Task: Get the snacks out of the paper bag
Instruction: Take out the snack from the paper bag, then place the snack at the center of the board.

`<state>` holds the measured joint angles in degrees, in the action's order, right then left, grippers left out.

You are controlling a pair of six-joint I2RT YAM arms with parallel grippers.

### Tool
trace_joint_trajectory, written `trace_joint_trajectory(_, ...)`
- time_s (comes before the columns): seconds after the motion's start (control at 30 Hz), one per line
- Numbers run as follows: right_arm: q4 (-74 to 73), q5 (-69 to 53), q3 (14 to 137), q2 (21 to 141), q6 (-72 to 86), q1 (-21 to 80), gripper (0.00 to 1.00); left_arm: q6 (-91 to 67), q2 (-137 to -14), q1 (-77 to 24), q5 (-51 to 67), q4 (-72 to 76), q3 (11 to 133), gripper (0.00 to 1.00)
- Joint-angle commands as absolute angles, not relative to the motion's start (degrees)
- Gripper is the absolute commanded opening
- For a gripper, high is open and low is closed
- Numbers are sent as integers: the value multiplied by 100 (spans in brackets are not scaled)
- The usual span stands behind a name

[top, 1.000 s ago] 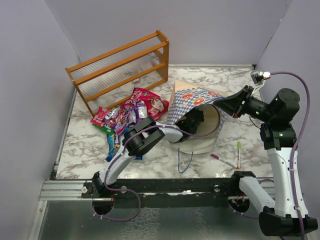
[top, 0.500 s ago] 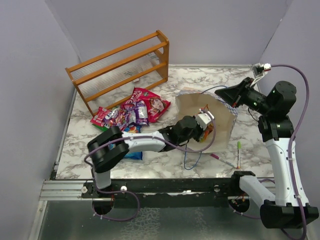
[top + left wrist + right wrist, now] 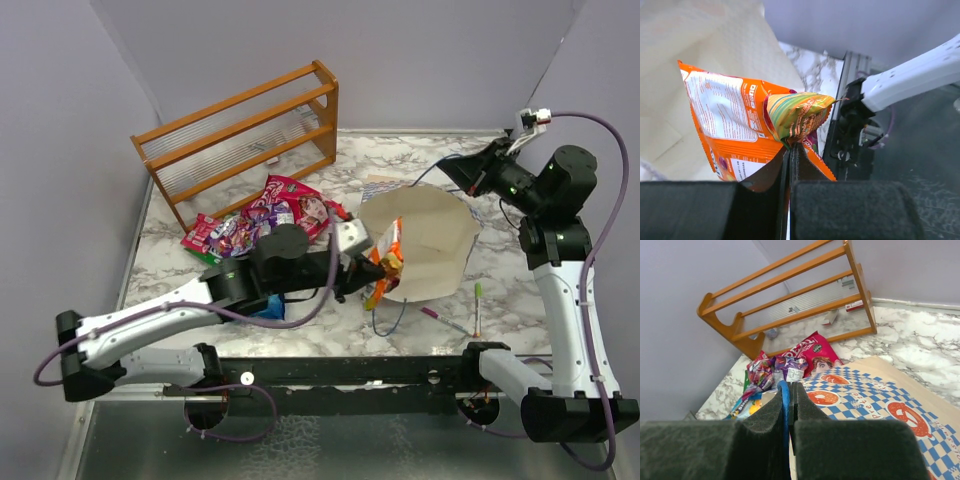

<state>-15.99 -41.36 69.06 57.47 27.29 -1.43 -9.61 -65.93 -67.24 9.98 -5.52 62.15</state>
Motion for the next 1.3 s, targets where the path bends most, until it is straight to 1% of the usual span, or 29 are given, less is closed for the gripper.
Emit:
trace_joint_trajectory(0.0,-1670,-4353,7225,5884,3126,-123,1,-1113,-5288,-6717,357,-1438,6827,0)
trace_joint_trajectory(0.07,-1749,-4466,7363,5889,3399,-123,1,-1097,-4807,-6715,-122,-1650,6984,0)
trace_joint_trajectory(0.17,-1812,-4425,7631,5862,3901,-123,1,-1095,-4450,-6716,-947,-2038,7237,0)
trace_joint_trajectory(0.27,-1983,-3939,7930,5840,4260,-123,1,-1086,-4322,-6715,-1560,-2359,7362,0)
trace_joint_trajectory(0.37,-2151,-2969,7989,5843,4302,-123,1,-1119,-4273,-6715,-1929,-2483,7349,0)
trace_joint_trajectory(0.47,-2235,-1817,7795,5959,4108,-123,2,-1185,-4234,-6715,-2185,-2526,7247,0)
trace_joint_trajectory(0.57,-2243,-1033,7567,6208,3844,-127,2,-1406,-4324,-6715,-2568,-2825,7229,0)
trace_joint_trajectory(0.7,-2181,-365,7366,6370,3406,-132,2,-1828,-4587,-6714,-3087,-3503,7284,0)
trace_joint_trajectory(0.9,-2171,559,7189,6486,2656,-148,5,-2386,-5135,-6705,-3891,-4465,7213,0)
trace_joint_trajectory(1.03,-2222,960,7175,6462,2251,-174,7,-2435,-5506,-6348,-4187,-4729,7086,0)
trace_joint_trajectory(1.1,-2209,946,7227,6380,2082,-175,12,-2216,-5639,-5845,-3901,-4524,6890,0)
trace_joint_trajectory(1.17,-2233,816,7321,6279,1968,-176,28,-2004,-5811,-5225,-3441,-4267,6690,0)
trace_joint_trajectory(1.2,-2239,702,7382,6214,1908,-174,34,-1895,-5926,-4983,-3265,-4147,6575,0)
trace_joint_trajectory(1.27,-2358,460,7595,6113,1837,-176,42,-1758,-6210,-4584,-3039,-3924,6405,0)
